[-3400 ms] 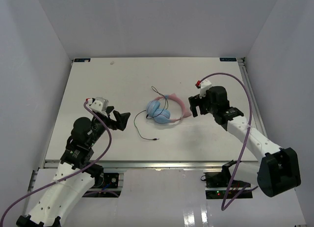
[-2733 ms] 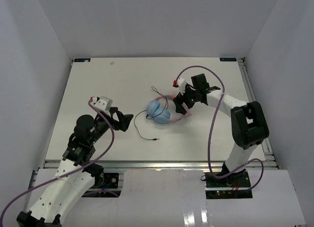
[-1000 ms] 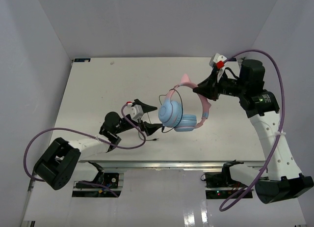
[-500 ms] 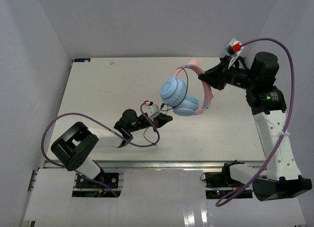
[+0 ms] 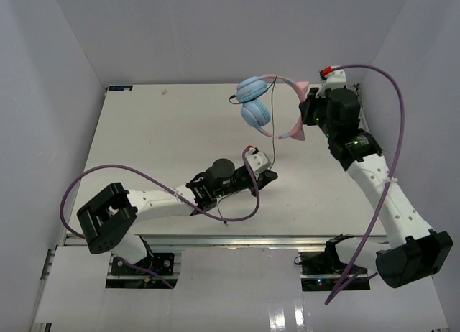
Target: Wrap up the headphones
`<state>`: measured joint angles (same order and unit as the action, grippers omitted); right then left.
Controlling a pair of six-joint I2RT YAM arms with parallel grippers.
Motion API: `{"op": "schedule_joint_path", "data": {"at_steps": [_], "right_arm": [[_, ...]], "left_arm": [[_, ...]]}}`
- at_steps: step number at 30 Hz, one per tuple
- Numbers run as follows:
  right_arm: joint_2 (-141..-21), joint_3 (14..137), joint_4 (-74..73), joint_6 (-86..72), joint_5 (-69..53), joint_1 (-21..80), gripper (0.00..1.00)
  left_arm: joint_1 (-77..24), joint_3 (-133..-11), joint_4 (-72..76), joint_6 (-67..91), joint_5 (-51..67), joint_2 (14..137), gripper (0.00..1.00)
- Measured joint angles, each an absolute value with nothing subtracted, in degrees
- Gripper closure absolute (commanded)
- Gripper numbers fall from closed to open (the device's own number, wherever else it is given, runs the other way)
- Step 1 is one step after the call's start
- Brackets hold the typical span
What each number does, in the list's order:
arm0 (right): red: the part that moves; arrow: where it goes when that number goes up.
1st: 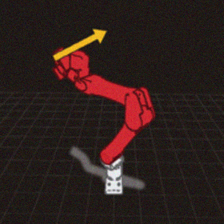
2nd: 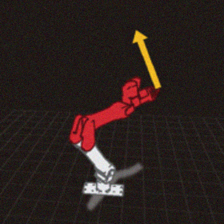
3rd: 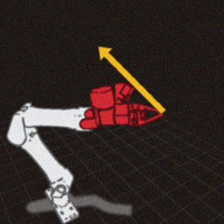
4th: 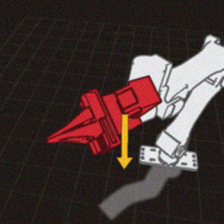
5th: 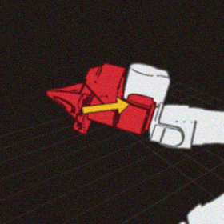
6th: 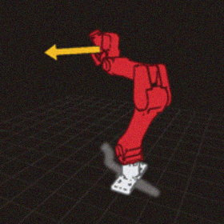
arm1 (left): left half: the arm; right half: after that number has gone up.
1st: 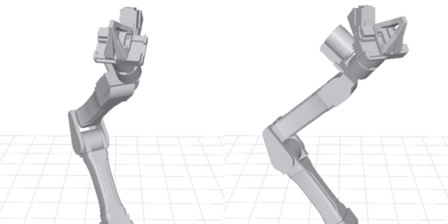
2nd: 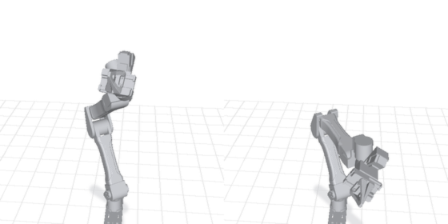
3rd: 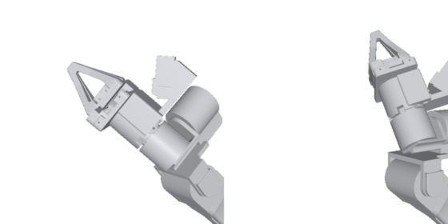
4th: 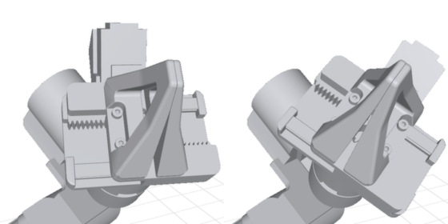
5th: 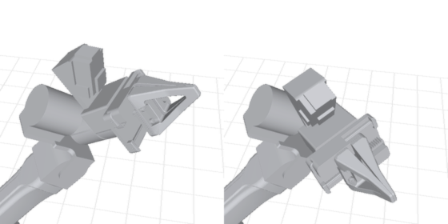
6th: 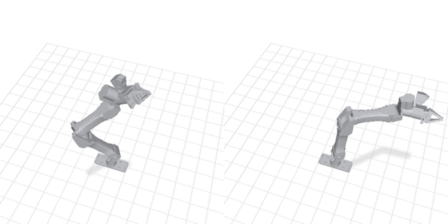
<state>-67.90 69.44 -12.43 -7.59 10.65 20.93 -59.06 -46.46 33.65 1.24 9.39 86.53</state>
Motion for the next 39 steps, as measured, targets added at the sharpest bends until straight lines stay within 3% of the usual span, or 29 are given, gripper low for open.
{"op": "schedule_joint_path", "data": {"at_steps": [5,10,18,31,39], "right_arm": [[-70.2,55.9,-4.4,4.0,27.1,26.2,0.92],[-70.3,51.5,1.8,15.6,32.0,26.8,0.92],[-62.8,51.5,-3.0,29.7,10.6,26.7,0.92],[-61.2,49.7,-13.9,37.5,-9.1,26.6,0.92],[-60.7,50.9,-21.6,35.6,-20.2,25.6,0.92]], "left_arm": [[-60.4,-55.0,18.7,-0.5,7.9,86.7,0.98],[-60.4,-62.1,-1.1,-4.1,3.2,86.7,0.94],[-60.5,-67.7,-16.3,-15.8,-12.0,85.4,0.87],[-59.3,-60.6,-9.9,-27.3,-22.6,77.4,0.63],[-51.7,-55.6,-4.7,-26.5,-19.8,72.9,0.69]]}}
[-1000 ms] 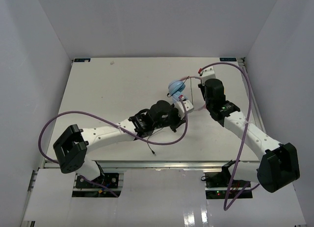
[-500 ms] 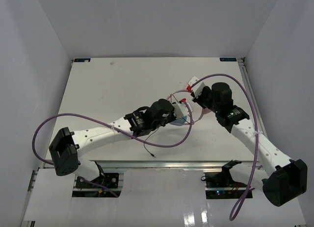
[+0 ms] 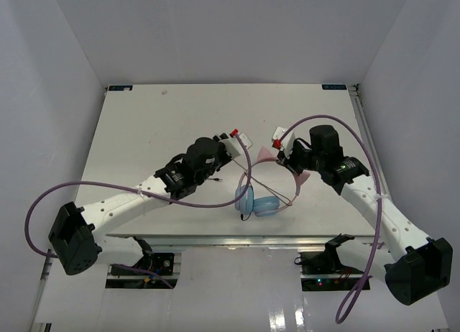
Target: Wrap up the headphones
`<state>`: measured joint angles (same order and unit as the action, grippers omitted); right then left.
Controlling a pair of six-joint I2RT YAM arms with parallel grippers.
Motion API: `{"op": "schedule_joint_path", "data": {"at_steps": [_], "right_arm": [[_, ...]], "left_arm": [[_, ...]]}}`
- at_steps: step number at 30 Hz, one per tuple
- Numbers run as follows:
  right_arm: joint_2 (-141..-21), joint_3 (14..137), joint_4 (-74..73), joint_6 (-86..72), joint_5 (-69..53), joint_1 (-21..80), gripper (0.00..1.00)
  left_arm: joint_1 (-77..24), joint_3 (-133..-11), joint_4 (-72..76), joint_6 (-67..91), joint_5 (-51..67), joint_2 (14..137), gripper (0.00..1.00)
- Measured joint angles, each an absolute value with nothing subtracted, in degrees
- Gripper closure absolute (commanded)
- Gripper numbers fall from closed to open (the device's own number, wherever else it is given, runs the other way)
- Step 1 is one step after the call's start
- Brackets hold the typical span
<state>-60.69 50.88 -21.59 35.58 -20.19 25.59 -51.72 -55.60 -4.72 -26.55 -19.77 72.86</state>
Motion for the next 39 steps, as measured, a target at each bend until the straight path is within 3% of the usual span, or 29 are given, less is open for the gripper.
{"op": "schedule_joint_path", "data": {"at_steps": [3,6,8,10,12,15,21,23,28,30,34,39], "right_arm": [[-60.7,53.5,-23.8,32.4,-26.7,23.2,0.92],[-61.1,57.5,-24.7,28.4,-34.9,18.5,0.92],[-61.7,60.5,-24.8,25.7,-39.8,14.9,0.92],[-62.0,63.0,-24.7,23.8,-42.4,12.9,0.92],[-62.2,65.0,-24.7,22.4,-44.1,12.1,0.92],[-62.3,67.3,-25.0,20.6,-45.8,11.7,0.92],[-63.6,72.1,-25.6,15.2,-49.3,10.5,0.92],[-64.1,73.7,-25.5,13.1,-50.6,10.2,0.92],[-64.3,74.9,-24.5,8.2,-54.1,10.1,0.92],[-64.5,74.9,-24.0,6.7,-55.0,10.1,0.92],[-64.8,74.9,-23.5,4.0,-54.1,9.9,0.92],[-64.9,74.4,-22.0,-3.1,-38.1,9.8,0.92]], "left_arm": [[-47.8,-51.9,-2.4,-24.0,-14.3,72.1,0.78],[-44.6,-47.1,1.5,-20.6,-7.9,71.8,0.79],[-43.3,-42.9,5.4,-17.7,-2.5,71.5,0.67],[-42.6,-38.7,9.3,-15.0,2.1,71.3,0.41],[-42.3,-34.7,13.6,-12.5,6.0,71.2,0.26],[-42.3,-28.4,23.1,-9.4,10.2,70.6,0.20],[-42.0,-20.0,43.1,-3.7,14.7,71.1,0.18],[-42.0,-19.4,48.2,-2.8,15.2,72.9,0.21],[-41.8,-20.5,56.2,0.3,17.3,79.5,0.82],[-41.7,-22.7,58.4,2.4,19.5,83.5,0.96],[-41.7,-25.2,63.6,7.3,23.6,90.1,1.00],[-43.1,-23.8,68.8,15.2,23.7,92.5,1.00]]}}
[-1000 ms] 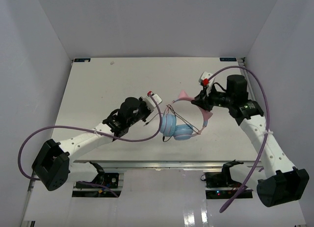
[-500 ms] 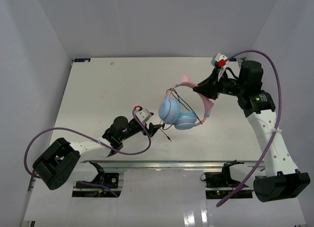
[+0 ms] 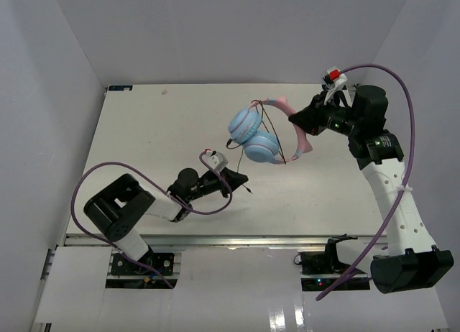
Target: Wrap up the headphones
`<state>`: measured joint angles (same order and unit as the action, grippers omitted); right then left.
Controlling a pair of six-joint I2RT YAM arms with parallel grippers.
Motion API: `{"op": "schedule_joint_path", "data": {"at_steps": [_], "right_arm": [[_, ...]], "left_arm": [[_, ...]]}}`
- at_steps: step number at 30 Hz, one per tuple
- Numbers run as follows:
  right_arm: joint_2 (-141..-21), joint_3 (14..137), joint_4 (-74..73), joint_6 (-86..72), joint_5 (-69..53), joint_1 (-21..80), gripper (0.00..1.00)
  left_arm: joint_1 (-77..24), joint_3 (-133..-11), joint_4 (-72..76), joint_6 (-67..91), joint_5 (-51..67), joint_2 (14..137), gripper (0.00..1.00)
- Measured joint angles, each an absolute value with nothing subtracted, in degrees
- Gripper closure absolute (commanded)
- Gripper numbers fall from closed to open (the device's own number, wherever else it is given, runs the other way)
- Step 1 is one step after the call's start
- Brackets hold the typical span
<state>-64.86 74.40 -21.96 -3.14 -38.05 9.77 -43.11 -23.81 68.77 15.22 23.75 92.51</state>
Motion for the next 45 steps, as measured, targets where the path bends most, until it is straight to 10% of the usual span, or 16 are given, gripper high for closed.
{"op": "schedule_joint_path", "data": {"at_steps": [21,34,45], "right_arm": [[-73.7,54.9,-4.1,-0.7,29.2,28.8,0.92],[-70.4,45.5,0.3,19.7,7.0,30.0,0.92],[-78.8,43.5,-3.2,18.1,-6.4,29.0,0.92]], "left_arm": [[-54.5,-51.7,30.3,19.9,15.7,94.2,0.99],[-54.9,-72.8,-15.7,-1.3,9.6,94.9,0.83],[-54.2,-75.8,-23.3,-12.9,3.7,99.1,0.56]]}}
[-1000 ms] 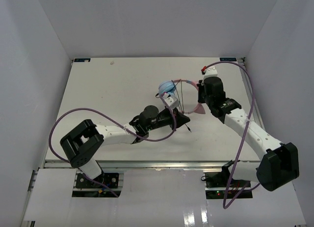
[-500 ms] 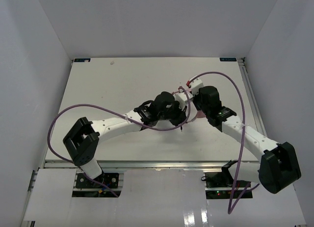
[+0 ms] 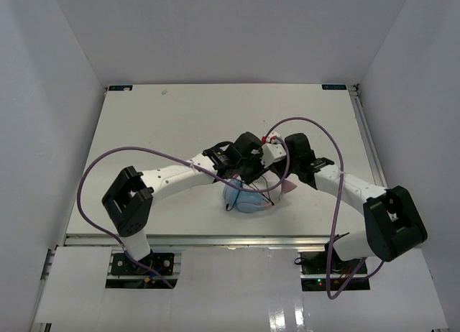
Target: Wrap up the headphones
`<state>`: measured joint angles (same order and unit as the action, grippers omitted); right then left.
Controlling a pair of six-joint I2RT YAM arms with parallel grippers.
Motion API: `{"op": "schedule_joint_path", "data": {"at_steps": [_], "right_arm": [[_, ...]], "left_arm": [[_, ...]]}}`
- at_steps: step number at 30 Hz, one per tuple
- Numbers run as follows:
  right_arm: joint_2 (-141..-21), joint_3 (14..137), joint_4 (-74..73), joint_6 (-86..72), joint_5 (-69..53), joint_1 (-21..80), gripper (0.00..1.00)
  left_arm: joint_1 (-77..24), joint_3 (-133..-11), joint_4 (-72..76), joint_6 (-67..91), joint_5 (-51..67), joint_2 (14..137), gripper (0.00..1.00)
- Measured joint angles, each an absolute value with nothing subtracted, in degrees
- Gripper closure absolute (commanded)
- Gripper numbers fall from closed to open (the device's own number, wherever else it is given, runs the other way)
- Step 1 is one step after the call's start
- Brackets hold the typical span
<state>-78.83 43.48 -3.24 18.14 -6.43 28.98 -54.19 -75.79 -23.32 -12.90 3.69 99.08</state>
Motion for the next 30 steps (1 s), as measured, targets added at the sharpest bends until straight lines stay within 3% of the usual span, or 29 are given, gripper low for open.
{"op": "schedule_joint_path", "data": {"at_steps": [7,10,12,13,15,16,17,20,30], "right_arm": [[-83.2,43.8,-4.7,15.2,-11.7,26.8,0.92],[-84.9,44.1,-5.2,14.1,-13.4,25.9,0.91],[-85.4,44.1,-5.7,13.6,-14.2,25.2,0.85],[-85.8,44.2,-5.9,13.3,-14.7,24.7,0.79],[-87.3,44.7,-6.4,12.5,-16.1,23.3,0.43],[-88.2,45.2,-6.8,12.3,-16.9,22.7,0.38],[-89.2,45.9,-7.4,12.4,-17.7,22.1,0.24],[-91.6,48.3,-8.5,12.2,-19.7,19.7,0.05],[-81.2,48.6,-10.8,12.9,-18.8,14.3,0.10]], "left_arm": [[-54.1,-74.7,-21.9,-16.7,-1.0,99.9,0.53],[-54.1,-72.5,-20.3,-17.4,-2.4,101.1,0.45],[-54.1,-71.3,-19.8,-17.7,-3.4,102.1,0.37],[-54.1,-70.8,-19.6,-17.8,-4.0,102.6,0.34],[-53.9,-70.2,-19.5,-18.0,-5.1,103.0,0.22],[-53.8,-70.1,-19.2,-17.9,-5.5,103.1,0.15],[-53.7,-70.1,-18.8,-17.8,-5.8,103.0,0.08],[-53.0,-70.1,-19.1,-17.0,-6.2,101.5,0.02],[-51.0,-64.6,-19.0,-10.4,-5.2,82.4,0.02]]}}
